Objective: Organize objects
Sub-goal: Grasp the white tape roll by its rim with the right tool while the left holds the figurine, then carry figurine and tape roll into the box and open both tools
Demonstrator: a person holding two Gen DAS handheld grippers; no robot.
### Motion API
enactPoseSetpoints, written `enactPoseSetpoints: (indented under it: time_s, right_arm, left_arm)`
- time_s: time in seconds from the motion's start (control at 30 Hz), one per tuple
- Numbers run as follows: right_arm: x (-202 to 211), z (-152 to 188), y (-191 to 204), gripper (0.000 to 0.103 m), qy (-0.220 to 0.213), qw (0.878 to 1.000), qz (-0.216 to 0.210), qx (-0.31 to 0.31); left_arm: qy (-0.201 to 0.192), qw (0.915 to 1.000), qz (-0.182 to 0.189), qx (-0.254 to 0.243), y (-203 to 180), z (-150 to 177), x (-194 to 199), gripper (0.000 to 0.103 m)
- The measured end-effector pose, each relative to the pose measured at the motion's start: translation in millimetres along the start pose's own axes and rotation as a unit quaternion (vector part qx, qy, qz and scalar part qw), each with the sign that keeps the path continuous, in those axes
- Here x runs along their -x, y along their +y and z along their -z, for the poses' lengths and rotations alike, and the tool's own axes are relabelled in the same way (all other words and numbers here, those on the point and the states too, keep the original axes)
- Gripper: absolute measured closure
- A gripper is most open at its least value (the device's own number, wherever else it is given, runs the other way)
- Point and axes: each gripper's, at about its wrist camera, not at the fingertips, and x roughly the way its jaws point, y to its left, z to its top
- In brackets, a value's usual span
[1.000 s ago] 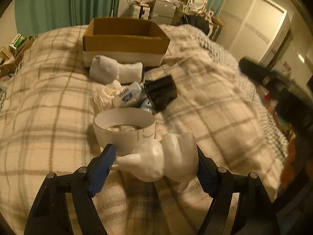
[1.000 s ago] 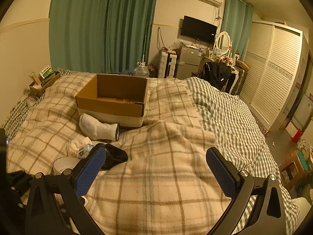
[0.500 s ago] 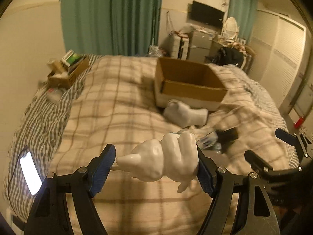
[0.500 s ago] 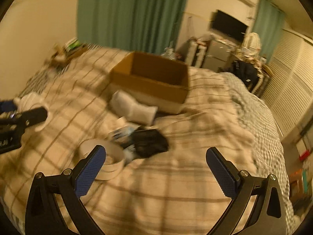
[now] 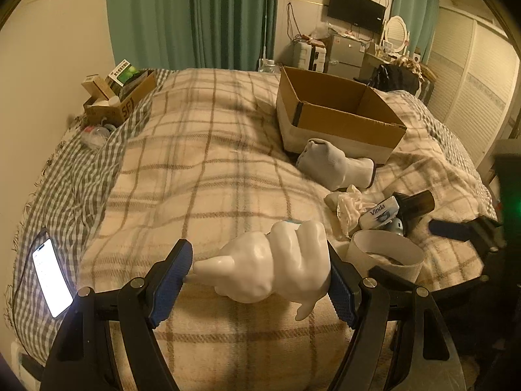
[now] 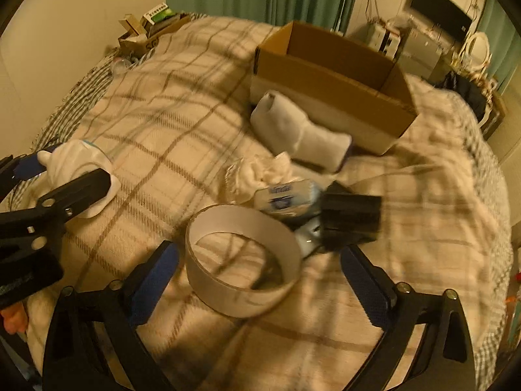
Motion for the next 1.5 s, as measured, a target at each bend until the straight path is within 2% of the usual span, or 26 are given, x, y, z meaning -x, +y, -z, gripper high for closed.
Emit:
enactPoseSetpoints:
  time_s: [0.07, 0.17, 0.27, 0.47, 0.57, 0.83, 1.03, 1.2, 1.37, 1.5]
  right_arm:
    - [-7, 0, 2, 0.010, 0.011, 1.000, -0.009, 0.000]
    - [-14, 1, 4, 0.021, 0.025, 1.000, -0.018, 0.003]
    - [-14, 2, 3, 0.022, 0.025, 0.999, -0.020, -0.002]
    - [25, 1, 0, 0.022, -0.038, 0.999, -0.010, -0.004]
    - [47, -3, -2, 0.022, -0.068, 0.998, -0.009, -0.001]
    - [94, -28, -27, 0.023, -0.133, 0.991, 0.026, 0.005]
    - [127, -74, -62, 0.022, -0.189, 0.979, 0.072, 0.015]
    - [138, -134, -98, 0.023, -0.221, 0.972, 0.078, 0.009]
    - [116, -190, -124, 0.023, -0.226, 0.971, 0.082, 0.010]
    - [70, -227, -148, 0.023, -0.202, 0.977, 0.072, 0.001]
  left_arm:
    - [-0.001, 1.0000, 0.000, -0.001, -1, 0, 1, 0.024]
    - [-0.001, 1.0000, 0.000, 0.000, 0, 0, 1, 0.024]
    - [0.002, 1.0000, 0.006, 0.003, -1, 0, 2, 0.024]
    - [-0.004, 0.9999, 0.013, -0.005, -9, -6, 14, 0.024]
    - [-0.010, 0.9994, 0.033, 0.001, -9, -15, 23, 0.024]
    - [-0.037, 0.9968, 0.072, 0.000, -17, -60, 43, 0.024]
    - [-0.091, 0.9918, 0.077, -0.047, -40, -129, 43, 0.024]
    - [-0.098, 0.9902, 0.081, -0.057, -59, -197, 13, 0.024]
    - [-0.100, 0.9905, 0.073, -0.061, -77, -250, -38, 0.024]
    - [-0.081, 0.9921, 0.076, -0.057, -88, -266, -91, 0.024]
